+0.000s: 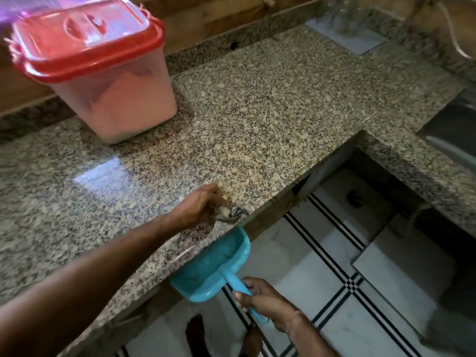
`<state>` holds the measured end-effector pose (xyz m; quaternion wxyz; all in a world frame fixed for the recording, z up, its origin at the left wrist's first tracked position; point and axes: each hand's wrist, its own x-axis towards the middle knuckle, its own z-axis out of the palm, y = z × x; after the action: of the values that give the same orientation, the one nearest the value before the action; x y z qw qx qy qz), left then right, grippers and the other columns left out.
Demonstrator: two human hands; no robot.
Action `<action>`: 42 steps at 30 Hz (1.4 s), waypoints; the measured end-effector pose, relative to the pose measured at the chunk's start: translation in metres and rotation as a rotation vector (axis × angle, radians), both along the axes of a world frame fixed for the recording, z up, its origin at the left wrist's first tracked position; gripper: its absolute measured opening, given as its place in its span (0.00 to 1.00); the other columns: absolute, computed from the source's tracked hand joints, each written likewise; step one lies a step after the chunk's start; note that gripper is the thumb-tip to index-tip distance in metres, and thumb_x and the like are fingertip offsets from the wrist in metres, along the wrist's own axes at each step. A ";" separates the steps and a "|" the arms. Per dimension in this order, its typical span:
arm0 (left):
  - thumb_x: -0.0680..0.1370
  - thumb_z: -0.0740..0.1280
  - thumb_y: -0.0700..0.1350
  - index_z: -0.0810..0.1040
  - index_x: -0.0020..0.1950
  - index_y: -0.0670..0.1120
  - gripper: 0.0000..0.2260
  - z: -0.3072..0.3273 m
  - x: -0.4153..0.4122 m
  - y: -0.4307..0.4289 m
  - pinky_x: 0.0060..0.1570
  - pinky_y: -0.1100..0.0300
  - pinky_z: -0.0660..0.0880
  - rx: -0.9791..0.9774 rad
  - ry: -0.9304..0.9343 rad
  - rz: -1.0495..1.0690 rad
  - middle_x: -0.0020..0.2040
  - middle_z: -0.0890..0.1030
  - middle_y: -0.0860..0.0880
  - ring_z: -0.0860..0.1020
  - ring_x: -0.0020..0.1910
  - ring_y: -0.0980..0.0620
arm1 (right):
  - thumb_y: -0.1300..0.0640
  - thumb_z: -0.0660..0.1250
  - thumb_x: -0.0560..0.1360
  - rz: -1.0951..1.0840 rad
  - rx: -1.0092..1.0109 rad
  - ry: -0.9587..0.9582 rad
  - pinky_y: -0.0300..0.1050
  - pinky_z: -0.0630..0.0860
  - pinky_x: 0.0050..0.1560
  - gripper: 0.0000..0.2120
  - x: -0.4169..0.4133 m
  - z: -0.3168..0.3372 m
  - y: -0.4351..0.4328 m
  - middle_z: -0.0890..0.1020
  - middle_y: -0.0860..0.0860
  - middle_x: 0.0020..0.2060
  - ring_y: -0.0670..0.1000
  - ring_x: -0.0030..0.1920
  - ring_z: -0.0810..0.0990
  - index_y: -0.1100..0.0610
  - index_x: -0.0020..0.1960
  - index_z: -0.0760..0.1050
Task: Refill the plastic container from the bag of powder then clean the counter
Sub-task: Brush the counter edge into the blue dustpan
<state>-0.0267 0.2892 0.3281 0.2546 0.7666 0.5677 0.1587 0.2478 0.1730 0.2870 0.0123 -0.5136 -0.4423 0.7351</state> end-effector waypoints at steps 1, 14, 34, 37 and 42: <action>0.78 0.67 0.47 0.82 0.49 0.46 0.07 0.008 -0.006 0.001 0.39 0.68 0.73 -0.018 -0.033 0.070 0.50 0.75 0.54 0.75 0.47 0.56 | 0.61 0.68 0.81 0.000 0.000 0.006 0.36 0.76 0.40 0.08 -0.002 0.001 -0.001 0.80 0.48 0.36 0.41 0.34 0.78 0.64 0.58 0.77; 0.76 0.73 0.51 0.86 0.52 0.46 0.10 0.018 0.003 0.045 0.37 0.66 0.75 -0.024 -0.217 0.398 0.50 0.80 0.53 0.77 0.45 0.59 | 0.59 0.70 0.80 -0.050 -0.028 -0.008 0.35 0.76 0.39 0.06 -0.007 -0.006 -0.010 0.82 0.51 0.37 0.44 0.35 0.79 0.61 0.54 0.77; 0.78 0.73 0.49 0.83 0.45 0.51 0.04 0.033 -0.036 0.016 0.30 0.66 0.74 -0.032 -0.235 0.346 0.43 0.82 0.54 0.80 0.36 0.61 | 0.60 0.68 0.81 -0.007 0.043 -0.046 0.34 0.76 0.41 0.11 -0.019 0.004 -0.017 0.81 0.51 0.40 0.42 0.38 0.80 0.66 0.60 0.77; 0.77 0.73 0.52 0.86 0.50 0.49 0.08 0.026 -0.033 0.030 0.34 0.61 0.79 -0.030 -0.260 0.441 0.49 0.85 0.50 0.83 0.43 0.55 | 0.58 0.69 0.81 -0.010 0.041 -0.035 0.37 0.76 0.44 0.12 -0.015 0.002 -0.017 0.82 0.52 0.40 0.47 0.41 0.79 0.65 0.61 0.78; 0.79 0.71 0.49 0.83 0.55 0.50 0.07 0.009 0.008 -0.006 0.51 0.61 0.74 -0.026 -0.138 0.180 0.55 0.76 0.50 0.74 0.54 0.53 | 0.59 0.69 0.81 -0.005 0.026 -0.031 0.39 0.77 0.45 0.05 -0.007 0.000 -0.021 0.82 0.50 0.39 0.47 0.41 0.79 0.60 0.55 0.79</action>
<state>-0.0184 0.2836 0.3367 0.2877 0.6965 0.6174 0.2259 0.2411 0.1517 0.2868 0.0138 -0.5257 -0.4507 0.7213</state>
